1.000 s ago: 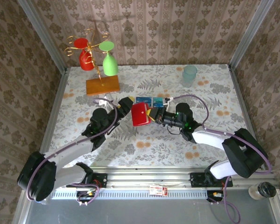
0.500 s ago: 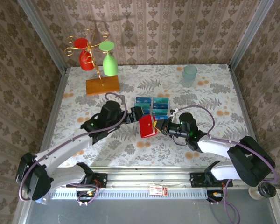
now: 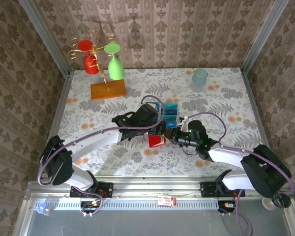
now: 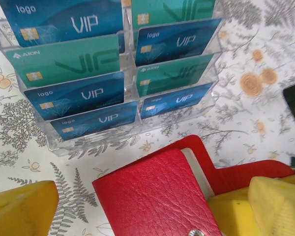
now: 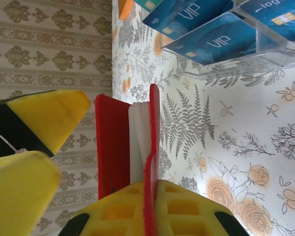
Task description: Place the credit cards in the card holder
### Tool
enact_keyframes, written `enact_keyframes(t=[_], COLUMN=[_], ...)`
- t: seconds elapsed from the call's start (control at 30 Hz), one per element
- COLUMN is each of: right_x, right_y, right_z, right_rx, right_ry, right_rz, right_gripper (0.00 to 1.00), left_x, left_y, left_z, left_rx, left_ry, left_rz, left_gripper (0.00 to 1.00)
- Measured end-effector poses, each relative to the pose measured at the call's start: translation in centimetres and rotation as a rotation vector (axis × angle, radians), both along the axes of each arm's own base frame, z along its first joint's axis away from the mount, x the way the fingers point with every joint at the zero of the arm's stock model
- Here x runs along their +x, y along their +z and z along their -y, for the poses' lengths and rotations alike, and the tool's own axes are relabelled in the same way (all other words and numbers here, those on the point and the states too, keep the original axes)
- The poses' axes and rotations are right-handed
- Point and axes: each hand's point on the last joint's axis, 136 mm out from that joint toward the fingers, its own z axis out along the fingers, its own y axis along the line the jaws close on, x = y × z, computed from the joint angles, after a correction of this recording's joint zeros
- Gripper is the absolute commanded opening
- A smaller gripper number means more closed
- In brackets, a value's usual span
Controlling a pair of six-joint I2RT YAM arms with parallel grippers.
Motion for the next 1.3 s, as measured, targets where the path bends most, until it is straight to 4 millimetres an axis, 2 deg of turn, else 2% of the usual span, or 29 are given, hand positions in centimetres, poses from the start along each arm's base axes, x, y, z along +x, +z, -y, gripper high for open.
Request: enact_keyframes(t=[0.13, 0.57, 0.9, 1.07, 1.2, 1.3], right_x=[0.1, 0.0, -0.1, -0.3, -0.6, -0.8], right_y=[-0.1, -0.4, -1.3, -1.7, -3.2, -4.2], right_z=[0.1, 0.4, 0.8, 1.0, 1.2, 1.2], right_rx=[-0.006, -0.017, -0.037, -0.043, -0.066, -0.085], right_ry=[-0.006, -0.016, -0.036, -0.037, -0.043, -0.051], right_rz=[0.0, -0.009, -0.022, -0.031, -0.058, -0.066], right_gripper=[0.0, 0.0, 0.0, 0.0, 0.0, 0.0], left_x=[-0.2, -0.3, -1.0, -2.0, -3.1, -3.4], left_y=[-1.4, -1.8, -1.6, -4.0, -6.6, -7.8], left_z=[-0.4, -1.0, -4.6, -7.0, -8.4, -8.9], left_rx=[0.057, 0.084, 0.083, 0.128, 0.177, 0.203], left_ry=[0.0, 0.001, 0.044, 0.06, 0.06, 0.059], left_rz=[-0.016, -0.023, -0.008, -0.042, -0.078, -0.096], left_gripper=[1.0, 0.98, 0.98, 0.98, 0.98, 0.98])
